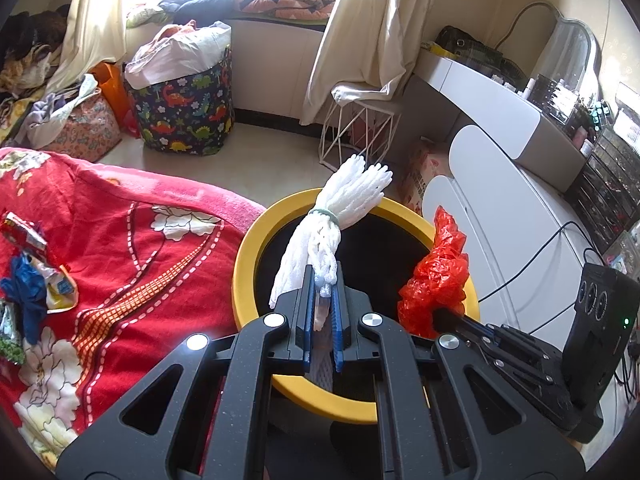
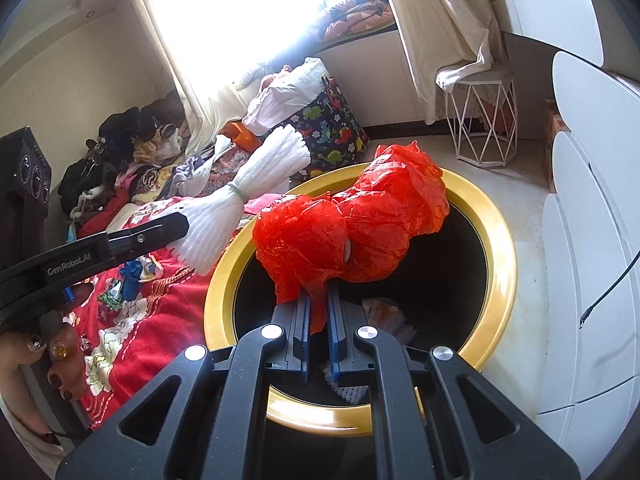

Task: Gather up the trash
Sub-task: 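Lower both held items into the bin and open both tools to release, then move both open tools back over the wrappers on the bedspread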

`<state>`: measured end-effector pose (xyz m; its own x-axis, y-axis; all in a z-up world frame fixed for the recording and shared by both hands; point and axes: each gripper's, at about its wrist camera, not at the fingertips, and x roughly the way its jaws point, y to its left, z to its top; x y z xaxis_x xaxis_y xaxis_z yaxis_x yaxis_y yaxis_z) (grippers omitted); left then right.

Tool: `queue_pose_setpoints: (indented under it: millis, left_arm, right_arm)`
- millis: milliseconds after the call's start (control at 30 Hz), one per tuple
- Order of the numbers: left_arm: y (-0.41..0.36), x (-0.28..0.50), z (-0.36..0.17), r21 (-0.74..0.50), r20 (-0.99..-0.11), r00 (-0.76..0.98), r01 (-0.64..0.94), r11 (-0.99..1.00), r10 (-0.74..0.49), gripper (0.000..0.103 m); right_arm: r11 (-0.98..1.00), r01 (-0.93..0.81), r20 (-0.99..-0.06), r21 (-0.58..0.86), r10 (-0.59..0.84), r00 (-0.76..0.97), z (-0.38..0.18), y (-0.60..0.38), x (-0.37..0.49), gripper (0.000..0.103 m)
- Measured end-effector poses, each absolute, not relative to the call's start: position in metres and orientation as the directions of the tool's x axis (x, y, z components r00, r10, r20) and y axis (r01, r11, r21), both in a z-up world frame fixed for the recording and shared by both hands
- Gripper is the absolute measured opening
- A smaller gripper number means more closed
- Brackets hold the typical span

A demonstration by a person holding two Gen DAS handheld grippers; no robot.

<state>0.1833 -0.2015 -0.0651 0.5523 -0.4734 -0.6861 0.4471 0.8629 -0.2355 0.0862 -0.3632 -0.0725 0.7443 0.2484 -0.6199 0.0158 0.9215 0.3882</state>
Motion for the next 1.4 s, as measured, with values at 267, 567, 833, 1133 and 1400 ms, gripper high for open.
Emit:
queue_pose_setpoints:
  millis: [267,567,833,1133,1400]
  left_arm:
    - [-0.210,0.189,-0.071,-0.249,-0.708,0.529,0.433,0.866,-0.468,0.004]
    - [-0.202,0.188,-0.068,-0.263,-0.701,0.545,0.401,0.877,-0.460,0.055]
    - [-0.176,0.174,-0.054,-0.262,-0.647,0.631,0.344,0.902,-0.428,0.092]
    - [-0.145,0.161,-0.040,-0.233,-0.610,0.698,0.295,0.927,-0.376,0.092]
    - [-0.115,0.152,-0.031,-0.204,-0.582,0.740,0.269,0.941,-0.337,0.092]
  right_arm:
    - [0.900,0.054,-0.619,0.433,0.254,0.743,-0.074,-0.375,0.084,0.034]
    - [0.911,0.090,-0.620,0.403,0.200,0.759,-0.068,-0.379,0.075,0.062]
    - [0.956,0.065,-0.561,0.287,0.113,0.820,-0.052,-0.359,0.063,0.087]
    - [0.971,0.042,-0.520,0.234,0.088,0.850,-0.040,-0.338,0.057,0.095]
    - [0.977,0.024,-0.492,0.214,0.087,0.866,-0.031,-0.319,0.056,0.095]
